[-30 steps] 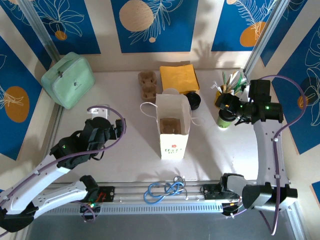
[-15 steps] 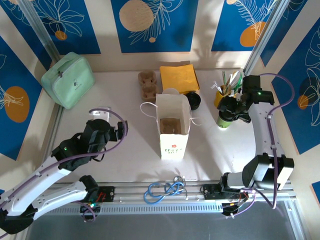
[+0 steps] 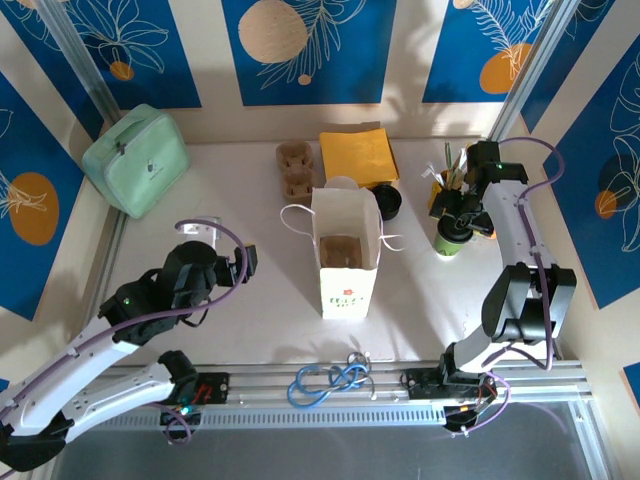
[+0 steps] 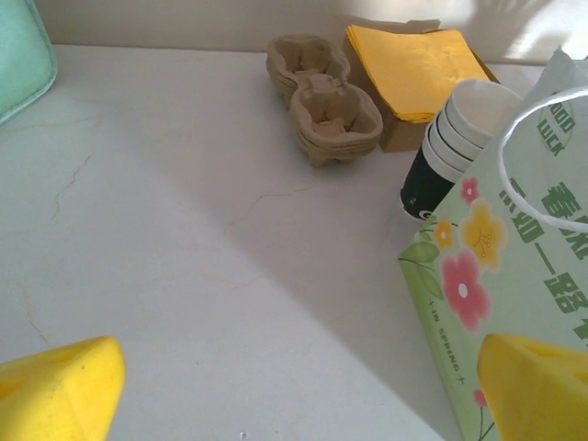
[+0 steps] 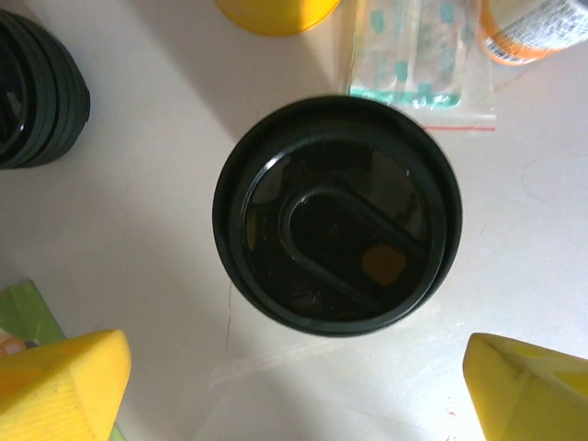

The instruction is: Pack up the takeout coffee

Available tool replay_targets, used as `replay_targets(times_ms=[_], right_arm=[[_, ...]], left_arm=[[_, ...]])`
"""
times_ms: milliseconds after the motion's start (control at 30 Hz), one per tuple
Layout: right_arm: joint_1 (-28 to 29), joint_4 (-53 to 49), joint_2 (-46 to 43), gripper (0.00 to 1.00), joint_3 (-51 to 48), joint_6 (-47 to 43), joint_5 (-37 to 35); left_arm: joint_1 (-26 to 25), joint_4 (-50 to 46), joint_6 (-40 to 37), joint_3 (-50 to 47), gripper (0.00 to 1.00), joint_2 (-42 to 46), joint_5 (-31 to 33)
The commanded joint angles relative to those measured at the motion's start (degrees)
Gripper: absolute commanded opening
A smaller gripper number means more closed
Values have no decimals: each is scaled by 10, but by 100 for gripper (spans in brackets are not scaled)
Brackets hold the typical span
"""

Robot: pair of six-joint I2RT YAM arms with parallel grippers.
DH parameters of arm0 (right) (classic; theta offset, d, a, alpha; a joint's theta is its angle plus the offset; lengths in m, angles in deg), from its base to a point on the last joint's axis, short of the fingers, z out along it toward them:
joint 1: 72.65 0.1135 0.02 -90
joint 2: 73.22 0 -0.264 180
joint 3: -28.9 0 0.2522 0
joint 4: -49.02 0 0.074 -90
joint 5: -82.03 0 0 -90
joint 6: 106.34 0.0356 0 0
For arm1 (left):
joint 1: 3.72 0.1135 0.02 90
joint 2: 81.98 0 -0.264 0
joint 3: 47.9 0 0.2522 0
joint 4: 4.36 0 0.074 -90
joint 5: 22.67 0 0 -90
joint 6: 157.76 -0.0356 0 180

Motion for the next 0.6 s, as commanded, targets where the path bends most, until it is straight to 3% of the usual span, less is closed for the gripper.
replay_targets(times_ms=[0, 567], right_arm=[[4, -12, -2, 94, 10, -6, -24], [-28, 26, 17, 88, -26, -15, 21]], left_arm=[[7, 7, -4, 9, 98, -9, -14], [8, 38, -36, 21, 98, -61, -28]])
